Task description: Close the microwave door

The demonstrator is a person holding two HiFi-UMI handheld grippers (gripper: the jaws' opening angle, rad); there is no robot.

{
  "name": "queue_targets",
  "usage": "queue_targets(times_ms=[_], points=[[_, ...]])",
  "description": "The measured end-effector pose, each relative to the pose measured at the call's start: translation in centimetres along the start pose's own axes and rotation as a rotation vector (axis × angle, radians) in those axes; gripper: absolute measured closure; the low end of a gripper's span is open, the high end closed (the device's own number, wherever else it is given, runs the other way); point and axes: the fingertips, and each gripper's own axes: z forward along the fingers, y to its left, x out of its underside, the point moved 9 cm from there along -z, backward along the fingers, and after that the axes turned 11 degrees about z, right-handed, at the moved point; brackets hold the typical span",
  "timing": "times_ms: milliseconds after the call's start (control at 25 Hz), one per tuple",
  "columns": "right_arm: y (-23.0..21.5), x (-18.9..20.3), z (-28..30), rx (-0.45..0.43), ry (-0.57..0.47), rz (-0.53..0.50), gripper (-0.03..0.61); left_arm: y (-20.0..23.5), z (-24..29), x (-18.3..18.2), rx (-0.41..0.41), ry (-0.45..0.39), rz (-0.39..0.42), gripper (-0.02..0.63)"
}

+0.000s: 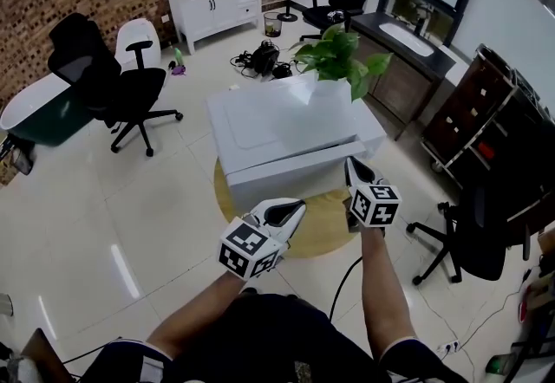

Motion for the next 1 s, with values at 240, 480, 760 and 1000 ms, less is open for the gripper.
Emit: queue_targets(times_ms=[240, 480, 760, 1000], points=[[0.2, -0.1, 0.3, -0.012, -0.007, 0.006, 0.575, 0.5, 0.3, -0.4, -0.003, -0.002, 0.0, 0.601], [0.2, -0.2, 0.2, -0.04, 0.004, -0.003, 0.575, 0.4, 0.7, -0.1, 0.009, 0.012, -0.009, 0.602], [-0.2, -0.3, 0.1, -0.092, 0.014, 0.019, 0.574, 0.2, 1.4, 0.2, 0.029, 0.033, -0.023, 0.601], [-0.5, -0.9, 1.3, -0.137, 0.001, 0.041, 0.574, 0.2, 1.6, 1.2, 0.025, 0.068, -0.061, 0.601]])
